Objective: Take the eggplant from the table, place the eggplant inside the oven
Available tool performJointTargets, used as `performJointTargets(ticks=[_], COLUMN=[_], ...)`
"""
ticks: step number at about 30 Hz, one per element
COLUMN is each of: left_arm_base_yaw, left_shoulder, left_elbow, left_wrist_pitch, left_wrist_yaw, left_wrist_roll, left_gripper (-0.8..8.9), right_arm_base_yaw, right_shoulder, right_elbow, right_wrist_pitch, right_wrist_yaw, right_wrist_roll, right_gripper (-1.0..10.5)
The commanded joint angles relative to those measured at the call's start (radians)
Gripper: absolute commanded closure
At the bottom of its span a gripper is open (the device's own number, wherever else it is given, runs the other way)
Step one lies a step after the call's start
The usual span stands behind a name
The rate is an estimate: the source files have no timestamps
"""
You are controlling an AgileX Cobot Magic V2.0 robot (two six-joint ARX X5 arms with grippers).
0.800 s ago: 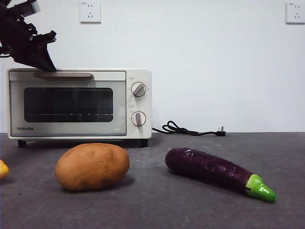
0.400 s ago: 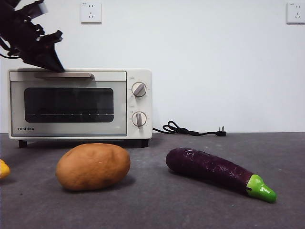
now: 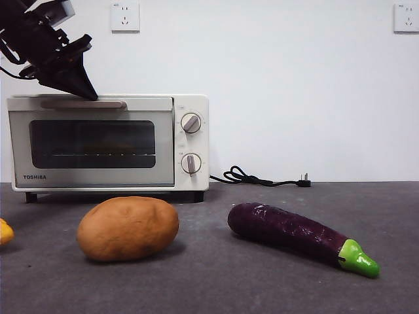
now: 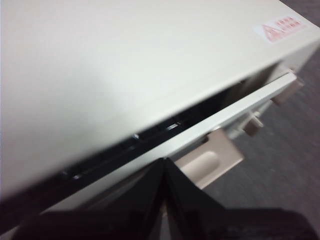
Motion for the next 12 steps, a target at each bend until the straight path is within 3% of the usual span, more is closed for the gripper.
performJointTargets(ticks=[1, 12], left_arm_base_yaw=[-0.01, -0.051], left_shoulder=[0.065, -0.013], left_elbow=[-0.056, -0.056], left_wrist_pitch=[-0.144, -0.257], left_wrist_yaw=[-0.032, 0.045], left_wrist_roll=[0.019, 0.042], left_gripper=[8.19, 8.19], right_arm_base_yaw=[0.002, 0.002], right_shoulder=[0.001, 0.001], right_elbow=[0.004, 0.004], right_wrist_pitch=[0.016, 0.046], right_wrist_yaw=[0.01, 0.017], right_wrist_roll=[-0.016, -0.023], right_gripper=[3.2, 3.2])
